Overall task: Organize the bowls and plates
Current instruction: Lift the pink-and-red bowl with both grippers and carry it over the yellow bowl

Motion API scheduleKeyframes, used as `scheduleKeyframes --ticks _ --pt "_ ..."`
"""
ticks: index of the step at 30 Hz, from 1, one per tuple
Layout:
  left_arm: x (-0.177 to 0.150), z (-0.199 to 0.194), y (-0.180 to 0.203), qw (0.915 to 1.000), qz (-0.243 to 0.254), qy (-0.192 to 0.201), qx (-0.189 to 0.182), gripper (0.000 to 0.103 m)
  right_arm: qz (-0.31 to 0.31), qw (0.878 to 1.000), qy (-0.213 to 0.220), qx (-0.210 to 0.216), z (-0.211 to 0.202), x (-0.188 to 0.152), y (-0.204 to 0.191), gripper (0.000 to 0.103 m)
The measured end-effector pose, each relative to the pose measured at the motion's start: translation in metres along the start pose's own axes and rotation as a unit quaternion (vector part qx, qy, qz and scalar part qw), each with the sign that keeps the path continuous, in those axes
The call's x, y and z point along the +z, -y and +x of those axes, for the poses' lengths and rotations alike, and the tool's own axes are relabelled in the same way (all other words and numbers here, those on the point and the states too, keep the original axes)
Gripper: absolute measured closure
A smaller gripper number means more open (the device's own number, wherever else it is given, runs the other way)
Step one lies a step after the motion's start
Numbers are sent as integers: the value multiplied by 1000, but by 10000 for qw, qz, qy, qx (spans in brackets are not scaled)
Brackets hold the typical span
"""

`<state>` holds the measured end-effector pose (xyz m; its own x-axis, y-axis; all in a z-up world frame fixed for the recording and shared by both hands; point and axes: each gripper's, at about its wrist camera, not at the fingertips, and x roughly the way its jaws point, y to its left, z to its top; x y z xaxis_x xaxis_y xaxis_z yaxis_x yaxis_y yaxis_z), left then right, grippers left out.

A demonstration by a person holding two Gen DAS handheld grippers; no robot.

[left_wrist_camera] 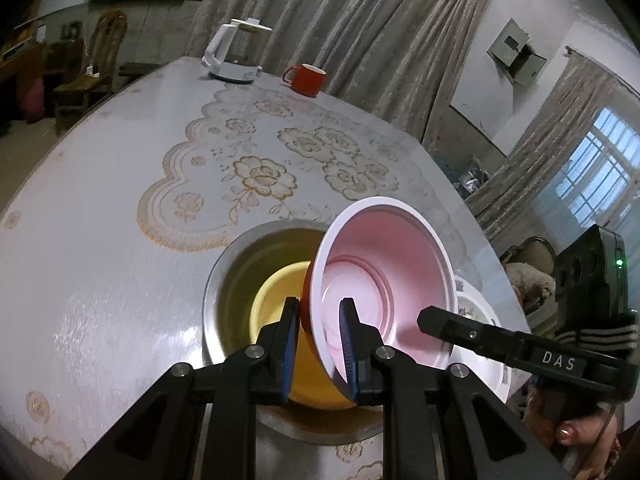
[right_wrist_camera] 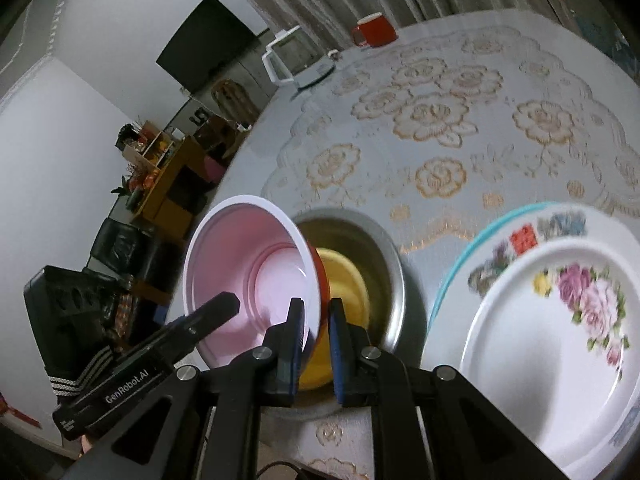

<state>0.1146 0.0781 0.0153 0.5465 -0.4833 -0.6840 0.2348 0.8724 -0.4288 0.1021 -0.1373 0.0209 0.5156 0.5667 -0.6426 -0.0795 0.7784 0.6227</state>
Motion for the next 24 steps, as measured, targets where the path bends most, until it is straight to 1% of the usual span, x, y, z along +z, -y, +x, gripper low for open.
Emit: scheduleKeyframes --ticks 9,19,22,24 --pt "-6 7 -13 9998 -3 -126 176 83 -84 9997 -218 -35 14 -14 -6 90" --pt "-11 15 -14 9995 37 -231 198 83 7 9994 -320 -164 19 -17 -2 90" --pt "-11 16 -12 9994 105 -240 222 83 60 9991 -391 -160 22 -19 0 85" --pt "-11 17 -11 9992 144 -237 276 83 108 9988 -449 -176 25 -20 1 84"
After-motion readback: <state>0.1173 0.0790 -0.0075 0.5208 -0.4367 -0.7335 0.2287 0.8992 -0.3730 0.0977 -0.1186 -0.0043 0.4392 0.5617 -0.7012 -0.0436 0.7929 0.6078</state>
